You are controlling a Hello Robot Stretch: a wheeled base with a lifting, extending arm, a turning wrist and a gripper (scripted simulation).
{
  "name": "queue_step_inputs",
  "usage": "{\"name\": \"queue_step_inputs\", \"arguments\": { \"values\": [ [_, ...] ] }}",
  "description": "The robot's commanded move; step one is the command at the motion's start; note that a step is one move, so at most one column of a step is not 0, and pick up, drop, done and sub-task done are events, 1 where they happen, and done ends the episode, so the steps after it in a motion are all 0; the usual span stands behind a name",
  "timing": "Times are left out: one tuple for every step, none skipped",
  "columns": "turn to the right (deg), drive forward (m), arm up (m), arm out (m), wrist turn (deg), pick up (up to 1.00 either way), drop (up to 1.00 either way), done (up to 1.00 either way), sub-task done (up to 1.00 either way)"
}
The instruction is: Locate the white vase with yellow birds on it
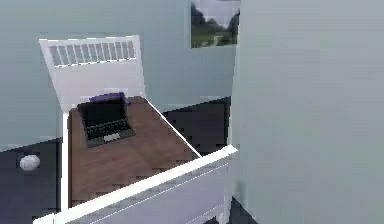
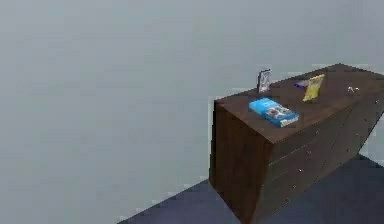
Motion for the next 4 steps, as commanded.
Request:
{"name": "queue_step_inputs", "arguments": {
  "values": [
    [-45.0, 0.0, 0.0, 0.0, 0.0, 0.0, 0.0, 0.0, 0.0],
    [-36.0, 0.0, 0.0, 0.0, 0.0, 0.0, 0.0, 0.0, 0.0],
    [0.0, 1.0, 0.0, 0.0, 0.0, 0.0, 0.0, 0.0, 0.0],
    [0.0, 1.0, 0.0, 0.0, 0.0, 0.0, 0.0, 0.0, 0.0]
  ]
}}
